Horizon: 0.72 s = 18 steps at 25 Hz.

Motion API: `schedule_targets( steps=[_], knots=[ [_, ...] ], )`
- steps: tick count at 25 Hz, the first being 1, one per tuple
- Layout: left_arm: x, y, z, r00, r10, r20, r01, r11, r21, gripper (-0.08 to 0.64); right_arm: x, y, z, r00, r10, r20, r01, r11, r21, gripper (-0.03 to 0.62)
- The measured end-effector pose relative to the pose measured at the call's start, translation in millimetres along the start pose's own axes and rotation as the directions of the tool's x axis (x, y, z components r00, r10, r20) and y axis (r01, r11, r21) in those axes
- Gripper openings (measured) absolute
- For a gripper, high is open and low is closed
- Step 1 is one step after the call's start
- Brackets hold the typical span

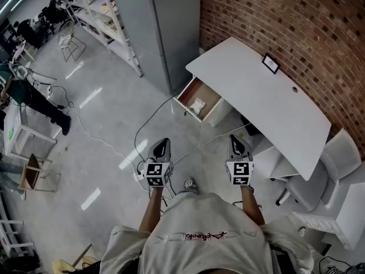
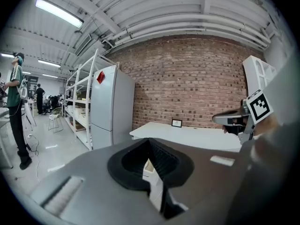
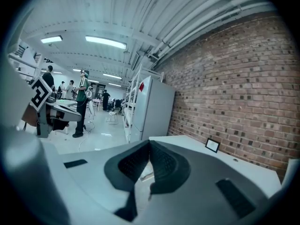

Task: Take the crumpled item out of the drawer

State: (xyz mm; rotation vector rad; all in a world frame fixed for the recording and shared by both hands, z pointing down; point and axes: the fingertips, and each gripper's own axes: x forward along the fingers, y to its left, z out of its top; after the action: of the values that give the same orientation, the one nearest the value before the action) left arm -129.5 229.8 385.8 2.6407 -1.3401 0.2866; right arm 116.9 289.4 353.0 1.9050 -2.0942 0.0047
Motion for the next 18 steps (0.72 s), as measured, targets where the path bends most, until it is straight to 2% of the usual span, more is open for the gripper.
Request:
schedule_targets(
  steps=[10, 18],
  knots=[
    [65, 70, 26, 0.999, -0.033, 0.007, 0.033, 0.999, 0.013, 0.009, 87, 9, 22, 0.999, -0.032, -0.021, 0.032, 0.999, 0.008, 0.012],
    [75, 91, 7, 0.999, -0.035, -0.039, 0.036, 0.999, 0.009, 0.009, 105, 19, 7, 0.997, -0.026, -0.07, 0.028, 0.999, 0.019, 0.012]
  ],
)
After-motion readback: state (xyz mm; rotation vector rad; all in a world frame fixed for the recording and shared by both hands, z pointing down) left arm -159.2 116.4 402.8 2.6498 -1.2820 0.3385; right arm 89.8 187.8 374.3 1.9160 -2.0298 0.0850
